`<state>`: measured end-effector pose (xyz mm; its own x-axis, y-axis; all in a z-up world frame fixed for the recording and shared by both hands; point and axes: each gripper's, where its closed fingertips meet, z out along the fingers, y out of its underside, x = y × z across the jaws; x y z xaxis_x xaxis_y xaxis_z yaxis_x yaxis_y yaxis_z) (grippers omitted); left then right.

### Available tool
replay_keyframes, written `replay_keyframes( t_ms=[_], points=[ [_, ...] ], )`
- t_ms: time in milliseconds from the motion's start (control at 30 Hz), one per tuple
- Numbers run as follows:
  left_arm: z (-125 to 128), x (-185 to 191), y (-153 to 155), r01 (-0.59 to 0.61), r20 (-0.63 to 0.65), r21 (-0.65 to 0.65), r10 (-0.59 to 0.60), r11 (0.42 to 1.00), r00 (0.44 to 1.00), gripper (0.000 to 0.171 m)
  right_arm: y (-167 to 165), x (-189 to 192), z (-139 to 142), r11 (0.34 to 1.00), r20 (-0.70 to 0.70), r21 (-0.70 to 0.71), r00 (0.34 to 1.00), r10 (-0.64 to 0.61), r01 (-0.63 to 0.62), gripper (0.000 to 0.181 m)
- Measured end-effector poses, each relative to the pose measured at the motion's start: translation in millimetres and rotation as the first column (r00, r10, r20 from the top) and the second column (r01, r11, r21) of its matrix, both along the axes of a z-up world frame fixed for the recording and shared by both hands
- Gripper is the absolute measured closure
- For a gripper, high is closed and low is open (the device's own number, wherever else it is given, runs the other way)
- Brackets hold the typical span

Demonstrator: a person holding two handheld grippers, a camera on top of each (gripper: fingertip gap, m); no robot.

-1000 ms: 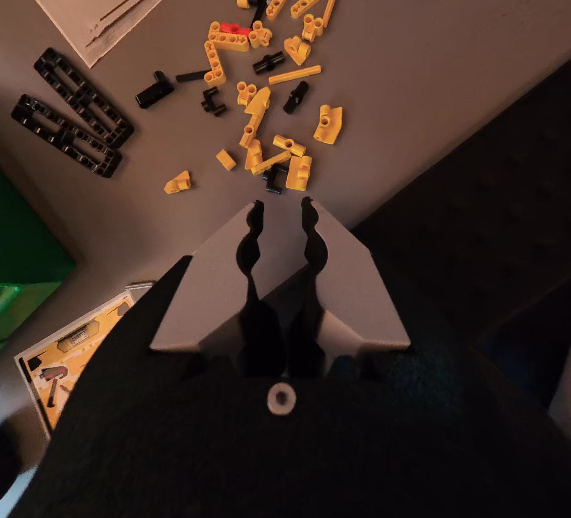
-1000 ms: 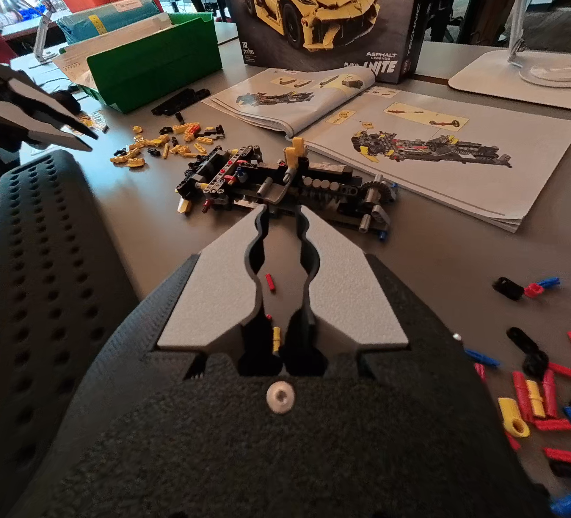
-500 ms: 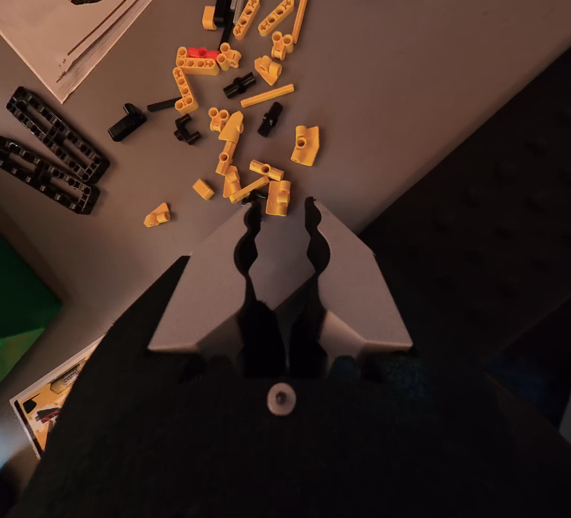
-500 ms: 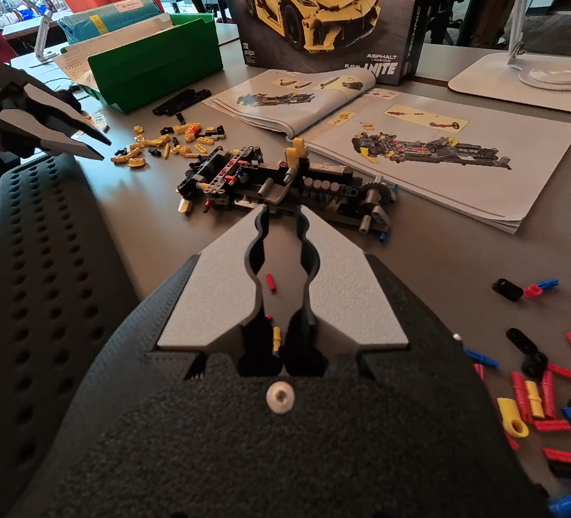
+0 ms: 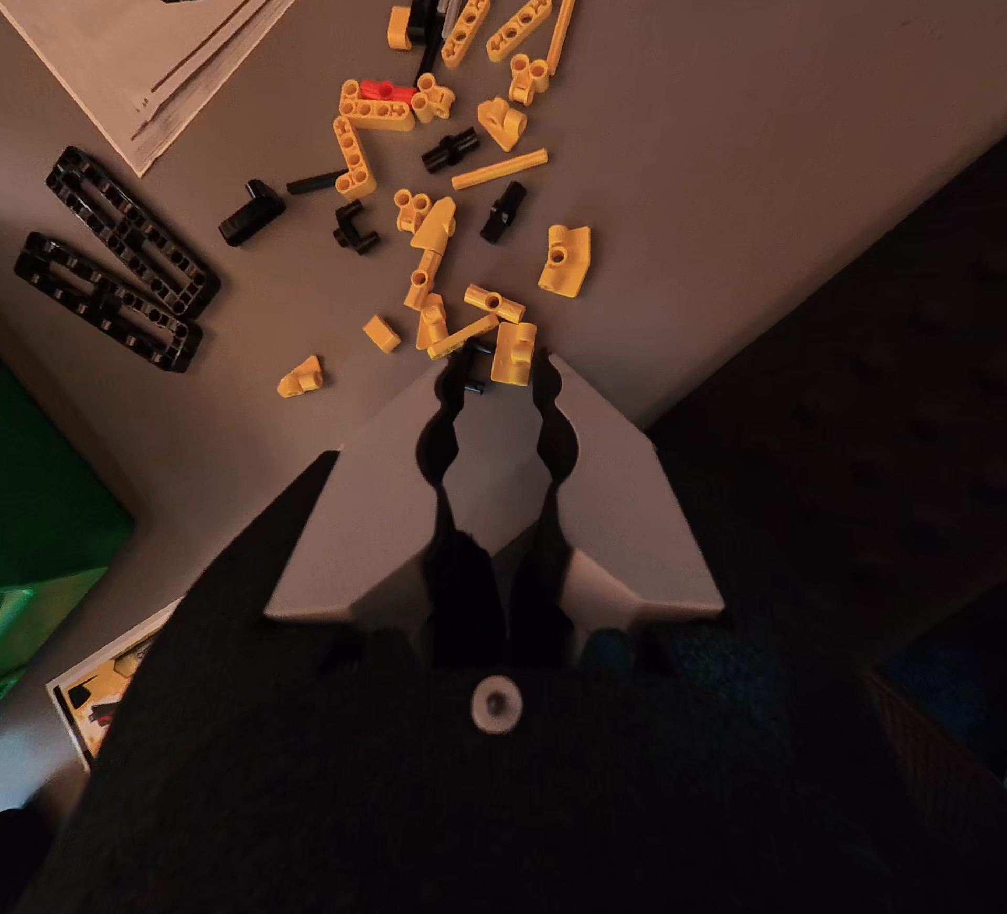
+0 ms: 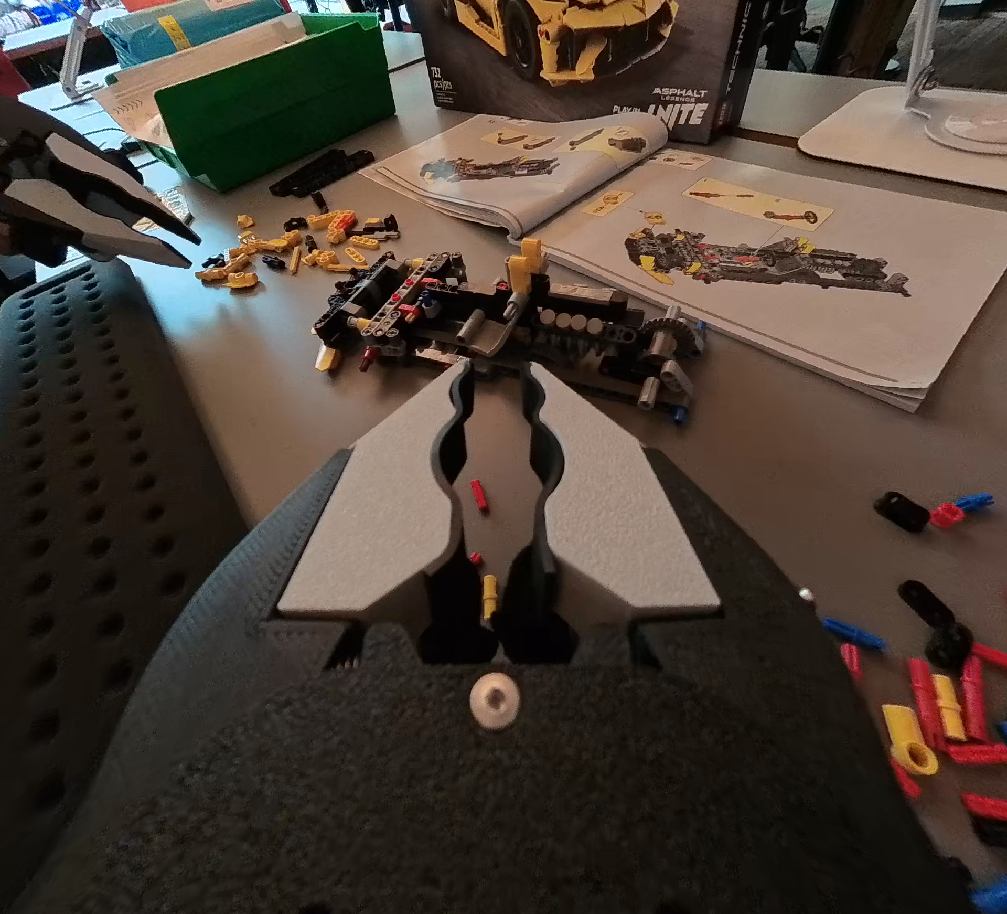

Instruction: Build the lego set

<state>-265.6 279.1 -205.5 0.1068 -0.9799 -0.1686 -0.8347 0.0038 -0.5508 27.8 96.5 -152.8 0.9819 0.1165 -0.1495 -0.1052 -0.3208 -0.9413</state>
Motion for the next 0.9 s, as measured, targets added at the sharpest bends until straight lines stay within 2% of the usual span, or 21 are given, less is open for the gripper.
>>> replay_keyframes(
  t_ms=[467,567,667,767,900],
  points=[
    [0.1,10.0,-2.1,0.025,0.004,-0.002,-0.025,1.000,1.000,0.149,0.5,-0.4,-0.5,1.000,0.003,-0.008,1.000,0.002,-0.002,0.165],
    [4.8,21.5,7.4,0.031,-0.001,0.016,-0.031,0.999,1.000,0.150,0.8,-0.7,-0.7,1.000,0.003,-0.010,1.000,0.003,-0.003,0.165],
    [22.0,51.6,53.2,-0.070,0.010,0.095,0.069,0.993,0.998,0.150,1.2,-1.5,-1.3,1.000,0.005,-0.014,1.000,0.007,-0.007,0.165],
    [33.7,101.2,108.2,-0.141,0.069,0.140,0.132,0.980,0.989,0.153,1.2,-1.7,-2.1,1.000,0.012,-0.019,1.000,0.007,-0.006,0.165],
    [11.8,150.9,172.5,-0.212,0.020,0.170,0.212,0.962,0.977,0.163,2.3,0.6,0.7,1.000,0.012,-0.010,1.000,-0.007,0.007,0.166]
  ],
)
